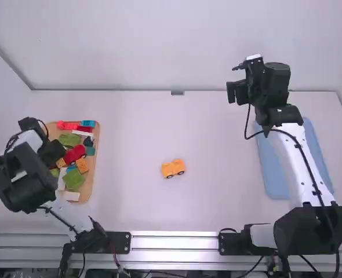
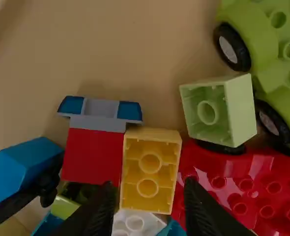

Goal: Assemble lego blocks to make yellow taxi

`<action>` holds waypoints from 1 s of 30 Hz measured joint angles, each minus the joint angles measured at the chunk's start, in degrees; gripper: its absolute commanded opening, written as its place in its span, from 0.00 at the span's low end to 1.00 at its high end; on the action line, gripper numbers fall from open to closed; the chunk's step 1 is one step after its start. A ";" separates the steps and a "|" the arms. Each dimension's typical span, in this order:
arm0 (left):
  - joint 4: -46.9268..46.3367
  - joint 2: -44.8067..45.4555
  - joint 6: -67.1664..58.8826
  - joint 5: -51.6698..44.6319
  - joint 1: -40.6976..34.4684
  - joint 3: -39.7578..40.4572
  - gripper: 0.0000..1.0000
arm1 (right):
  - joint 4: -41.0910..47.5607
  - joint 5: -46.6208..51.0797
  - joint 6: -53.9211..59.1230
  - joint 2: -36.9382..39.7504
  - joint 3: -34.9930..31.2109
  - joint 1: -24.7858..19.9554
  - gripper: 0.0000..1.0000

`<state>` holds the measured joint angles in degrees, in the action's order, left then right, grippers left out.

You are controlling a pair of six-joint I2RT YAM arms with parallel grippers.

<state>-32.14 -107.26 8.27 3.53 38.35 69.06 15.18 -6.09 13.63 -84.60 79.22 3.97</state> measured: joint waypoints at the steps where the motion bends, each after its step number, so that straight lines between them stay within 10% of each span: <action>1: -0.02 0.00 0.02 -0.02 0.02 -0.26 0.35 | 0.00 0.04 0.00 0.00 0.00 0.00 0.98; 30: 1.42 0.00 -3.23 -0.31 0.02 -0.83 0.36 | 0.28 0.04 -0.04 0.00 0.02 0.00 0.98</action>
<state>-30.72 -107.26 5.04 3.22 38.37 68.23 15.46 -6.04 13.58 -84.60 79.24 3.97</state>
